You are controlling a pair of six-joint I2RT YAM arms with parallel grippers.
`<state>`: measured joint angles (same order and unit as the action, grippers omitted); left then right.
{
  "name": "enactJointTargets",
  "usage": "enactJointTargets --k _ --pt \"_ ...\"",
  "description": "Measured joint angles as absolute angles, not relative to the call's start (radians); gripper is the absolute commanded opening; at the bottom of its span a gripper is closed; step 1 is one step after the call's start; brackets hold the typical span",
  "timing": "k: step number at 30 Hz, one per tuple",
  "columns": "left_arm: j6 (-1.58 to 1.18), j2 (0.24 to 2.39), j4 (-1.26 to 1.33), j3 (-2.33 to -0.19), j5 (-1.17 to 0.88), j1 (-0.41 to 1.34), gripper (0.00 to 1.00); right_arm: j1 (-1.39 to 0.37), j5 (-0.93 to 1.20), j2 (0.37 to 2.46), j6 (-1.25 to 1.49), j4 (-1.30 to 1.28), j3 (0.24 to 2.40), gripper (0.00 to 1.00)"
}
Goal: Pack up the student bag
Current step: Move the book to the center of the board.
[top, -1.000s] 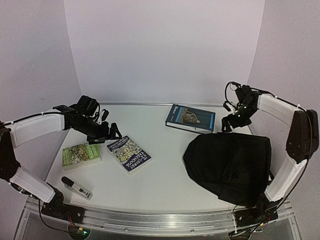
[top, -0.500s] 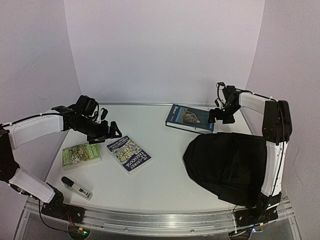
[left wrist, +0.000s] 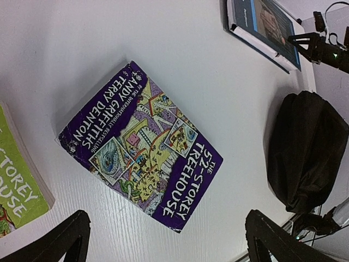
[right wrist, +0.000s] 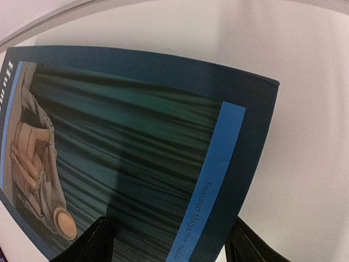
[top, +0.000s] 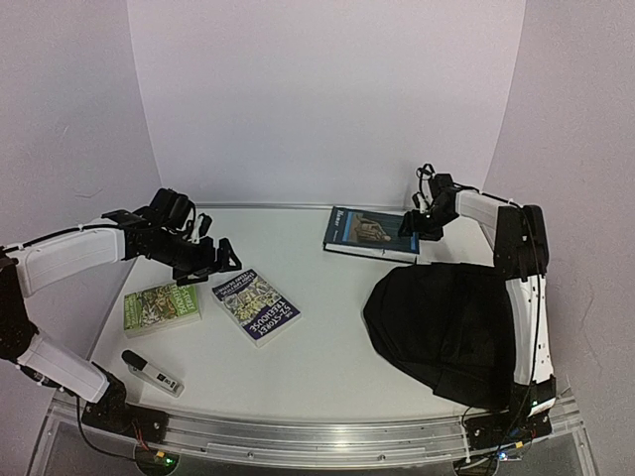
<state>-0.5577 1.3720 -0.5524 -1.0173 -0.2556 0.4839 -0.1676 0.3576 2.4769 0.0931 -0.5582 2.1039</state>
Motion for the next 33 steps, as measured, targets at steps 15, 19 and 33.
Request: enactJointTargets --k 15,19,33 --pt "-0.602 1.509 -0.51 -1.08 -0.234 0.484 1.0 -0.402 0.471 2.666 0.163 -0.536 2.373 0.67" --pt "-0.614 1.549 -0.469 -1.086 -0.266 0.484 1.0 -0.475 0.498 2.714 0.219 -0.548 2.454 0.77" --pt "-0.497 1.809 -0.439 -1.402 -0.384 0.6 1.0 -0.391 0.43 1.916 0.114 -0.631 1.768 0.98"
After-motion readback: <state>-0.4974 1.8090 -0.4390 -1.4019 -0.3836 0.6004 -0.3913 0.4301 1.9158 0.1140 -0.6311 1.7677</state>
